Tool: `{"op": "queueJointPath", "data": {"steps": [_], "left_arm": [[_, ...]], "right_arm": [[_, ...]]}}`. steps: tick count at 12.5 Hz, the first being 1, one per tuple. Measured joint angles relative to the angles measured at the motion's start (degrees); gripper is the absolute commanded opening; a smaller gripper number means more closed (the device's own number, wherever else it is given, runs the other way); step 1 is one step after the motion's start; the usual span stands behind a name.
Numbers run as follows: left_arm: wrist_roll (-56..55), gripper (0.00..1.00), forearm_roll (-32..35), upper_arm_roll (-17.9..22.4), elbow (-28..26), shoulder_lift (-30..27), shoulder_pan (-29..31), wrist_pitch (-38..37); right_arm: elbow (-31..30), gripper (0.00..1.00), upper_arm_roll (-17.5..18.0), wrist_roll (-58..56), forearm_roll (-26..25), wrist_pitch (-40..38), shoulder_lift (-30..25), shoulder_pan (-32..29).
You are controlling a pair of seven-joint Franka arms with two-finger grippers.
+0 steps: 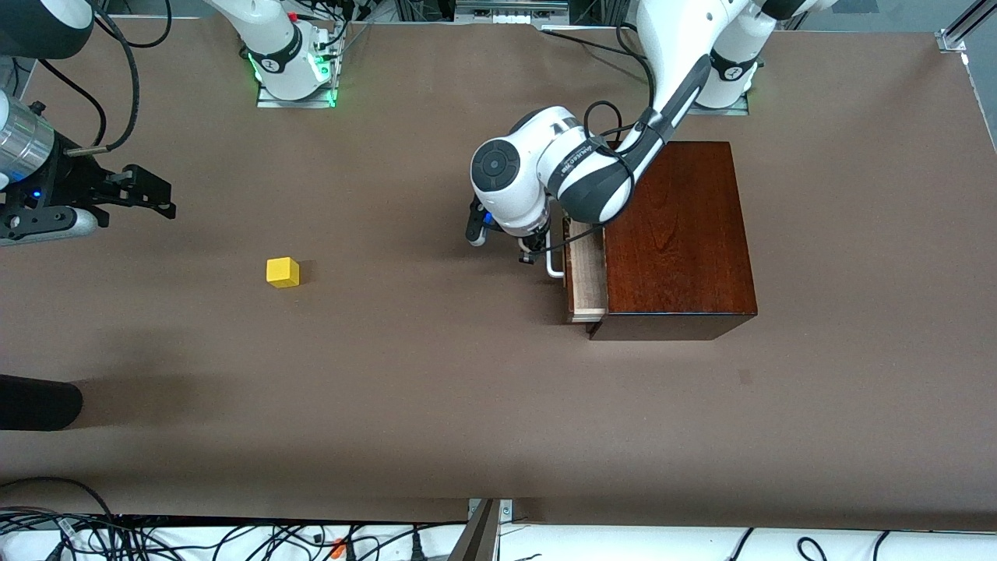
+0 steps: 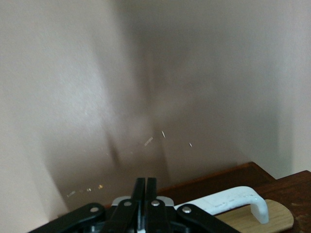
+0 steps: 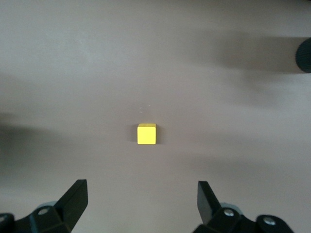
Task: Open drawer, take yellow block, close drawer
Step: 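Push the drawer shut into the wooden box with the left gripper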
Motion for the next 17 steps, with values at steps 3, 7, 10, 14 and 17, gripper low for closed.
{"op": "queueJointPath", "data": {"steps": [3,7,10,14,17], "left_arm": [[2.6,0.06,0.0,0.1,0.0,-0.1,2.2,-2.8],[6.7,0.06,-0.6,-0.5,0.1,-0.1,6.0,-2.9],[6.9,0.06,-0.5,-0.6,0.4,-0.3,6.0,-2.9],[5.4,0.09,-6.4,-0.2,3.5,-4.3,6.8,-5.9],[2.6,1.0,-9.7,0.3,8.2,-7.0,10.0,-13.4]], "right_arm": [[0.5,1.0,0.2,0.1,0.0,-0.4,0.0,0.0],[1.4,1.0,0.9,0.3,0.0,-0.5,0.0,0.7],[1.6,1.0,1.0,0.6,0.0,-0.6,0.0,1.2],[1.6,1.0,0.5,0.6,0.0,-0.8,0.1,1.2],[1.6,1.0,0.3,0.6,0.0,-1.6,0.2,1.1]]}}
